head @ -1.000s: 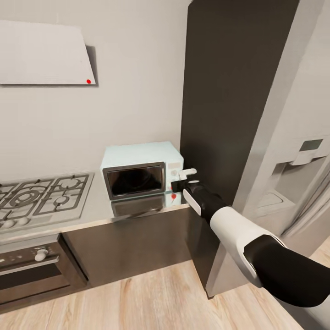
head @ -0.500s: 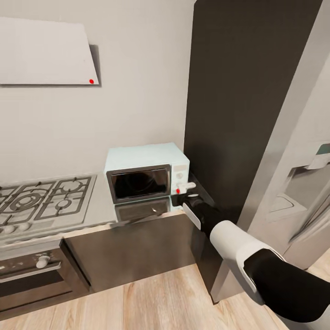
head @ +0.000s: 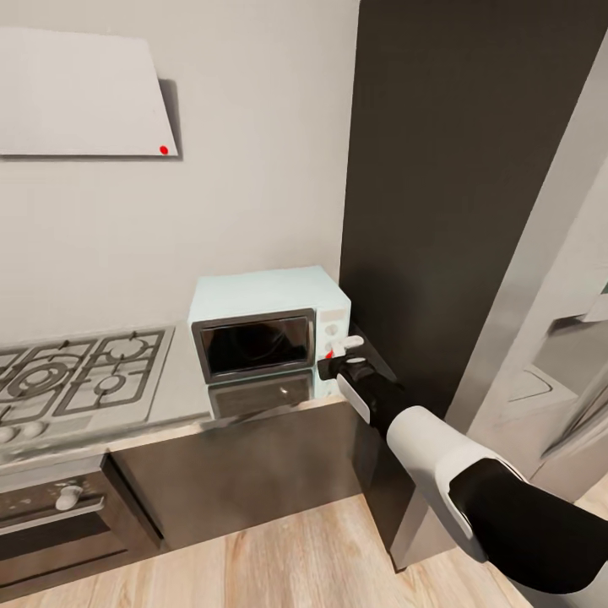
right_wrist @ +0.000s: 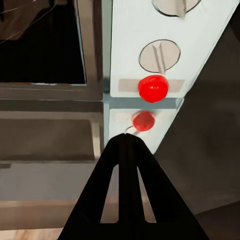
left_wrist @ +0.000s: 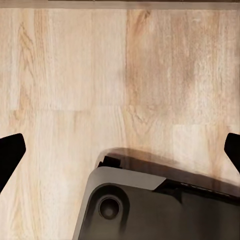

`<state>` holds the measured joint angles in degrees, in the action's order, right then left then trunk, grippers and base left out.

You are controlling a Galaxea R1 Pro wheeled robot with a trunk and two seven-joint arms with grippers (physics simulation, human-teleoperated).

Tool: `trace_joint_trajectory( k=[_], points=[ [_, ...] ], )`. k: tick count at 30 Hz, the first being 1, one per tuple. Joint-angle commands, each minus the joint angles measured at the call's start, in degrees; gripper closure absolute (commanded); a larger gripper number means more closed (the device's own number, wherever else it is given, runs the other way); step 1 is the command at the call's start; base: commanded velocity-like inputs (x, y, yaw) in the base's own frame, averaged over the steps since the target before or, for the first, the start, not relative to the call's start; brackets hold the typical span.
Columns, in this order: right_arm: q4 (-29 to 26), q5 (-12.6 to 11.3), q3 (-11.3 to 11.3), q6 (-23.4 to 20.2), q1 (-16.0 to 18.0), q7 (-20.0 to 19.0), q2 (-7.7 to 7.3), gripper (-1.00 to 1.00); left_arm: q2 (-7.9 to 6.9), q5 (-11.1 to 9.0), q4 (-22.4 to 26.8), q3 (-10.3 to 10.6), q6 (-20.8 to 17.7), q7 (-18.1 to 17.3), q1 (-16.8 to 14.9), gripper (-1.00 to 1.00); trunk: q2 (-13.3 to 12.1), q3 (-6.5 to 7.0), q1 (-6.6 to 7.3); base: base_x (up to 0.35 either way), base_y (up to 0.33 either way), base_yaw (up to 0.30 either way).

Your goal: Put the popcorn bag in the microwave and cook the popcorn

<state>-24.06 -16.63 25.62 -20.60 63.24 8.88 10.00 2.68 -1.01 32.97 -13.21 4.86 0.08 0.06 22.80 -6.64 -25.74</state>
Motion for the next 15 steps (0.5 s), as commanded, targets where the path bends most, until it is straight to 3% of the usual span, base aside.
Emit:
trace_joint_trajectory(
  k=[1, 7, 12, 15],
  points=[
    [0.03, -0.55, 0.40, -0.02, 0.01, 0.55, 0.00, 1.00, 0.05, -0.07, 0.08, -0.15, 0.07, 0.01, -0.03, -1.00, 0.12, -0.12, -0.04, 0.018, 0.000, 0.000],
    [0.16, -0.51, 0.43, 0.37, -0.11, 3.18, 0.00, 1.00, 0.05, -0.10, 0.05, -0.14, 0.06, 0.01, -0.06, -1.00, 0.12, -0.12, -0.04, 0.015, 0.000, 0.000],
    [0.22, -0.58, 0.32, 0.38, -0.15, 3.51, 0.00, 1.00, 0.05, -0.01, -1.05, -0.15, 0.06, 0.01, -0.34, -1.00, 0.12, -0.12, -0.04, 0.272, 0.000, 0.000],
    [0.24, -0.59, 0.39, 0.44, -0.34, 3.51, 0.00, 1.00, 0.05, 0.03, -1.70, -0.13, 0.06, 0.01, -0.66, -1.00, 0.12, -0.12, -0.04, 0.103, 0.000, 0.000]
  ],
)
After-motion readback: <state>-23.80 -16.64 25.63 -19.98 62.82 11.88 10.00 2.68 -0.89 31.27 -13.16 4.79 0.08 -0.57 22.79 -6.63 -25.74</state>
